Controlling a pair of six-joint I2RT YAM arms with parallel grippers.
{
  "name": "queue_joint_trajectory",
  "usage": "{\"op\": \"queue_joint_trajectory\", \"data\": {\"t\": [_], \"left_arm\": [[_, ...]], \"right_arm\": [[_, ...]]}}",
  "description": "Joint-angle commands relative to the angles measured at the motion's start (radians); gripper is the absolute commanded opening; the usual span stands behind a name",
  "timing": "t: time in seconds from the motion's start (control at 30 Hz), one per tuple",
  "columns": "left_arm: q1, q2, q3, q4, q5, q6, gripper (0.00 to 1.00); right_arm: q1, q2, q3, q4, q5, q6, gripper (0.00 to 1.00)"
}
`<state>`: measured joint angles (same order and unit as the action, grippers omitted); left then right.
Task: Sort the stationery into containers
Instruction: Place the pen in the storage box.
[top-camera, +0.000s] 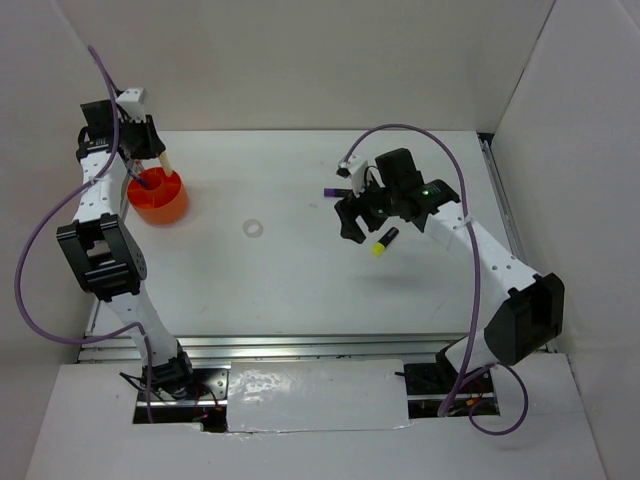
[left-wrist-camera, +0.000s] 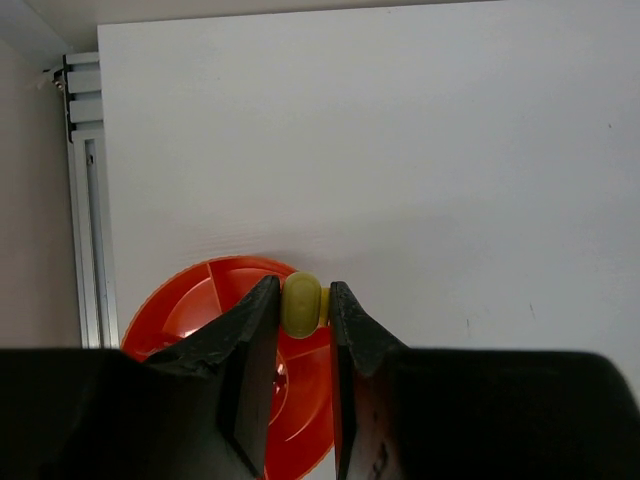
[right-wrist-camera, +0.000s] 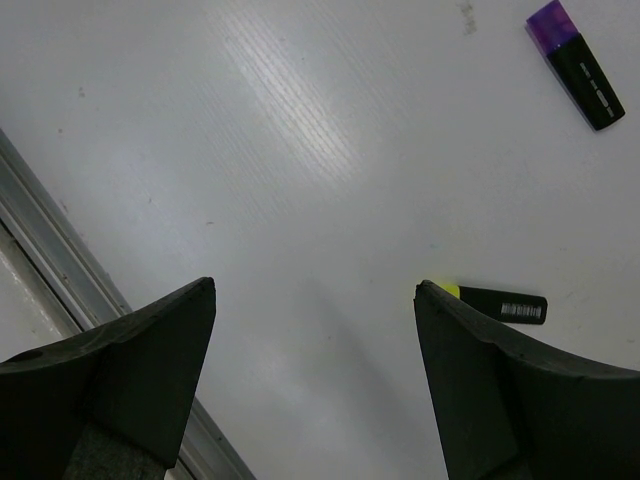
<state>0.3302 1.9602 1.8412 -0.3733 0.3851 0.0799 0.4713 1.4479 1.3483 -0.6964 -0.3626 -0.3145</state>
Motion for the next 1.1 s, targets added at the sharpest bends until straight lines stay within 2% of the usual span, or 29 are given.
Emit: {"op": "queue_joint_trajectory", "data": {"t": [0.0, 0.07, 0.37, 0.53, 0.67, 0.83, 1.07], "left_arm": [[-0.002, 0.008, 0.038, -0.012, -0.025, 0.031, 0.00], [0.000, 0.006, 0.030, -0.012, -0.029, 0.035, 0.02], [0.001, 0.019, 0.029, -0.027, -0.022, 0.026, 0.35], [0.000, 0.019, 0.032, -0.026, -0.009, 0.015, 0.41], [-0.002, 0.019, 0.044, -0.033, 0.000, 0.015, 0.53], [0.000, 0.008, 0.064, -0.039, 0.020, 0.001, 0.60], [-0.011, -0.082, 0.056, -0.010, 0.055, -0.026, 0.61]], "right_arm": [[-0.013, 0.014, 0.000, 0.006, -0.004, 0.006, 0.87], [-0.017, 0.017, 0.006, 0.005, -0.002, 0.011, 0.87], [-0.071, 0.063, 0.017, -0.012, 0.005, 0.064, 0.86], [-0.102, 0.074, 0.005, -0.015, 0.008, 0.081, 0.86], [-0.122, 0.086, 0.011, -0.025, 0.011, 0.089, 0.86], [-0.154, 0.097, 0.022, -0.032, 0.022, 0.101, 0.86], [-0.207, 0.123, 0.031, -0.048, 0.114, 0.129, 0.84]]}}
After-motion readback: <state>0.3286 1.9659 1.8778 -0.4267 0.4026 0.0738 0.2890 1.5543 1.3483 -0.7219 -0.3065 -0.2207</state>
